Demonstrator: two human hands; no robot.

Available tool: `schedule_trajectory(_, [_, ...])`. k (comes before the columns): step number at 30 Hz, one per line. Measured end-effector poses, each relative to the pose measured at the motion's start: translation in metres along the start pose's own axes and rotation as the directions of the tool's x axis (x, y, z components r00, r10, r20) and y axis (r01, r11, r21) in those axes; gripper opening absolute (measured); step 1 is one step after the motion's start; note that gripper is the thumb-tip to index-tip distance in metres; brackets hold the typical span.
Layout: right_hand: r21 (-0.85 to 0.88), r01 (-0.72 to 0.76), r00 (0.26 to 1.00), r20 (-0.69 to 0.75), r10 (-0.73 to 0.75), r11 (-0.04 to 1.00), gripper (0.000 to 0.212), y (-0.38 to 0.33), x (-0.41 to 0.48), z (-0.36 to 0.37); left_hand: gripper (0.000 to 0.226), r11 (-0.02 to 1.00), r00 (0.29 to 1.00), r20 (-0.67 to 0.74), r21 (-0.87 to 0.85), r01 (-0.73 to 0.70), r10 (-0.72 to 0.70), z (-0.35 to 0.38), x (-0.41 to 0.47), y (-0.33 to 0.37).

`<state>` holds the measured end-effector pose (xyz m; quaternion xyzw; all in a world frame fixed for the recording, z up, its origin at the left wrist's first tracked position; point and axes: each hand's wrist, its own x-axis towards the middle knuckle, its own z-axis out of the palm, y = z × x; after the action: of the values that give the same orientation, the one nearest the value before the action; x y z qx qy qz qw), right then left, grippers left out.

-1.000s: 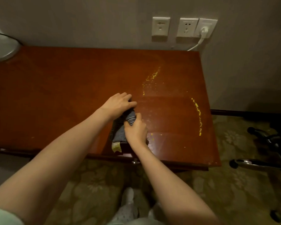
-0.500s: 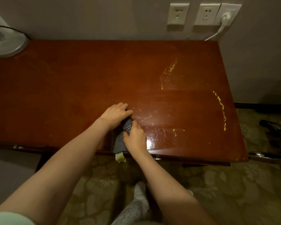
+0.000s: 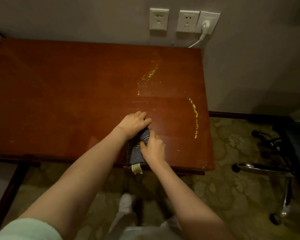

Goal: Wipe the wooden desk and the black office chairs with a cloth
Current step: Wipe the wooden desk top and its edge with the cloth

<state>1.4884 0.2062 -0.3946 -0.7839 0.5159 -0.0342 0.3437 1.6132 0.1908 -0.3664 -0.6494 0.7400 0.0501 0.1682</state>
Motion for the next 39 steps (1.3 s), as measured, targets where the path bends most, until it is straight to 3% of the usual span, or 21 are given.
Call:
schedule_trajectory(11, [-0.005, -0.106, 0.99, -0.097, 0.105, 0.994, 0.046, 0.111, -0.004, -0.083, 0.035, 0.997, 0.994, -0.081, 0.028, -0.066, 0.068, -0.044, 0.077, 0.115])
schedule_trajectory(15, [0.049, -0.037, 0.998, -0.043, 0.039, 0.998, 0.041, 0.115, -0.005, -0.089, 0.042, 0.997, 0.995, -0.065, 0.014, -0.07, 0.071, -0.049, 0.063, 0.107])
schedule_trajectory(20, [0.114, 0.096, 0.984, 0.139, -0.111, 0.989, 0.044, 0.11, -0.009, -0.099, 0.041, 0.991, 0.994, 0.088, -0.119, -0.056, 0.067, -0.052, 0.032, 0.087])
schedule_trajectory(24, [0.094, 0.137, 0.968, 0.201, -0.153, 0.986, 0.044, 0.114, -0.02, -0.089, 0.045, 0.987, 0.986, 0.152, -0.154, -0.04, 0.064, -0.039, 0.021, 0.095])
schedule_trajectory(32, [0.035, 0.213, 0.957, 0.192, -0.216, 0.976, 0.041, 0.161, -0.024, -0.103, 0.059, 0.979, 0.993, 0.1, -0.201, -0.046, 0.068, -0.03, 0.031, 0.131])
schedule_trajectory(39, [-0.049, 0.23, 0.955, 0.205, -0.215, 0.972, 0.041, 0.189, -0.004, -0.141, 0.057, 0.963, 0.999, 0.03, -0.264, 0.05, -0.043, -0.042, 0.055, 0.166])
